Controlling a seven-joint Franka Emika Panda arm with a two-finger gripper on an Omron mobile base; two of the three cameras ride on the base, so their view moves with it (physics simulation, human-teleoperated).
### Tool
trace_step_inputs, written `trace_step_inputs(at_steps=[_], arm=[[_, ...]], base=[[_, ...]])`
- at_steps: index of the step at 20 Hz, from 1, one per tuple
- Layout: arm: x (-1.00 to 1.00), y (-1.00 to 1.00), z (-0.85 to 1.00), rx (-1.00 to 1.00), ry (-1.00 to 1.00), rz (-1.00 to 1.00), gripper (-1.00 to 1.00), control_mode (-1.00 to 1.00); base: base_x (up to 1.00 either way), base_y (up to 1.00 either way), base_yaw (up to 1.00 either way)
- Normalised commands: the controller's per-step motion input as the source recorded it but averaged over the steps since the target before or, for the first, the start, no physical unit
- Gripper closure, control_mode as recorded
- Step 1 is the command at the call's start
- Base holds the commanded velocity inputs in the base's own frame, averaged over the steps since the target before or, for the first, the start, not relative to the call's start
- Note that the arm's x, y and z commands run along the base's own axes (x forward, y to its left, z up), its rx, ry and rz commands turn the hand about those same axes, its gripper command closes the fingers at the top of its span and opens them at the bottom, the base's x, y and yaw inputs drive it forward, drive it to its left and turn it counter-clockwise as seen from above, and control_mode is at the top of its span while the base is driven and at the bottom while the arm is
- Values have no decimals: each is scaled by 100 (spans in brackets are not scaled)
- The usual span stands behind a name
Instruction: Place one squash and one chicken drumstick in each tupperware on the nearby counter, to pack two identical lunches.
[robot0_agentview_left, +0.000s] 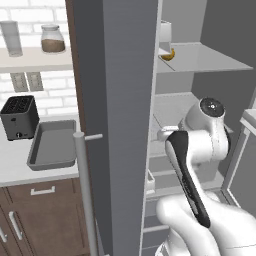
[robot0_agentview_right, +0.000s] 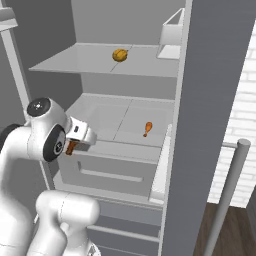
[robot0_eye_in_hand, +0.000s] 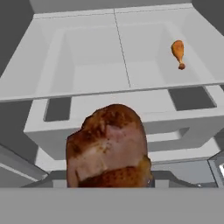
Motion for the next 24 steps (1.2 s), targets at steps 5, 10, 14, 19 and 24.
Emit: trace_step_inputs(at_steps=[5, 10, 14, 19, 24], arm=[[-97, -47, 55, 0, 0, 6, 100, -100], [-73, -4, 23, 0, -1, 3, 100, -100], [-57, 6, 37, -1, -1, 3, 100, -100], [-51, 14, 19, -4, -3, 5, 100, -100], [-25, 2, 0, -1, 0, 1, 100, 100]], base=[[0, 0, 0], [0, 0, 0], [0, 0, 0], [0, 0, 0], [-57, 0, 0]])
